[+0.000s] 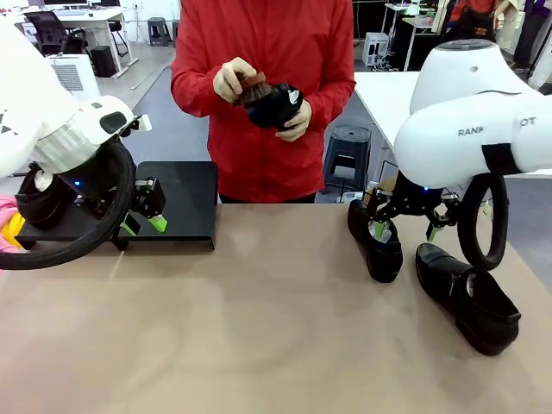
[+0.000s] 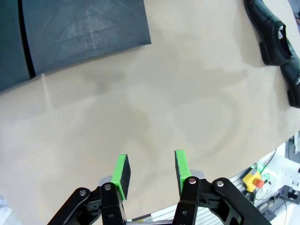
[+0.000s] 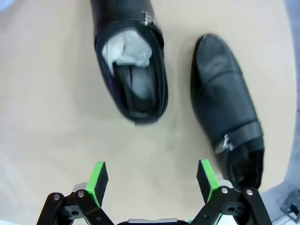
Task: Organize the shoes by placing them on the stand.
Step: Pick up one Shoe and place it in the middle of the table.
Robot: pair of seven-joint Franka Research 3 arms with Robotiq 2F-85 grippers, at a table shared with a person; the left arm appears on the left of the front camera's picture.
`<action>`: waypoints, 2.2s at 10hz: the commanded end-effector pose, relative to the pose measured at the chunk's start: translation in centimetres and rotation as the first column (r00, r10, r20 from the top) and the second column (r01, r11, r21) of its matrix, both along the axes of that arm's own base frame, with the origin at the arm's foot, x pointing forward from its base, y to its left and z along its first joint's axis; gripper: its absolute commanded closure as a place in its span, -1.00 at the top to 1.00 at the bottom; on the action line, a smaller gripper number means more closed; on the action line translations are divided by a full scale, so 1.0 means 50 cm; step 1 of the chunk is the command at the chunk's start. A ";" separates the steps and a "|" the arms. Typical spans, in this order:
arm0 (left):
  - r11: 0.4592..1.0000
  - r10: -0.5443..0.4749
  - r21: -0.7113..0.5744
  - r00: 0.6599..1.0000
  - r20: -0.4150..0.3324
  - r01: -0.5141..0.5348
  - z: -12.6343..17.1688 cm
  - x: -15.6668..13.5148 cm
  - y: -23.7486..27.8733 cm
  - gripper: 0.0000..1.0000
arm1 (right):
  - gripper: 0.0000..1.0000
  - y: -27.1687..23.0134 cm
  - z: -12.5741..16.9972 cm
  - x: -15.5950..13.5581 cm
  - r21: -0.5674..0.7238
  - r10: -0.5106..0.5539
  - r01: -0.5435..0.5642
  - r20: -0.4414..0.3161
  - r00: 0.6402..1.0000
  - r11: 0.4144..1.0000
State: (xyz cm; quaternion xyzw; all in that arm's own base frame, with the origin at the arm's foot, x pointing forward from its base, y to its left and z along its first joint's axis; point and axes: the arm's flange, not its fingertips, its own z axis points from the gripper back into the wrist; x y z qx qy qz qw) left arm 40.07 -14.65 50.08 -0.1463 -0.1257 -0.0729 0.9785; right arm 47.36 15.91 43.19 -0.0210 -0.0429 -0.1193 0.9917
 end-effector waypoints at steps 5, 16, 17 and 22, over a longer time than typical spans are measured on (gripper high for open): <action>1.000 0.000 -0.013 1.000 -0.003 0.000 0.000 0.001 0.002 0.04 | 1.00 0.050 -0.049 0.139 0.030 0.105 -0.105 -0.004 0.994 0.994; 1.000 0.000 -0.013 1.000 -0.003 0.000 0.000 0.001 0.002 0.04 | 1.00 0.087 -0.151 0.212 0.060 0.251 -0.246 -0.099 0.963 0.967; 1.000 0.000 -0.013 1.000 -0.003 0.000 0.000 0.001 0.002 0.04 | 0.75 0.085 -0.159 0.215 0.061 0.257 -0.252 -0.101 0.961 0.966; 1.000 0.000 -0.013 1.000 -0.003 0.000 0.000 0.001 0.002 0.04 | -1.00 0.085 -0.164 0.219 0.043 0.258 -0.255 -0.116 0.959 0.966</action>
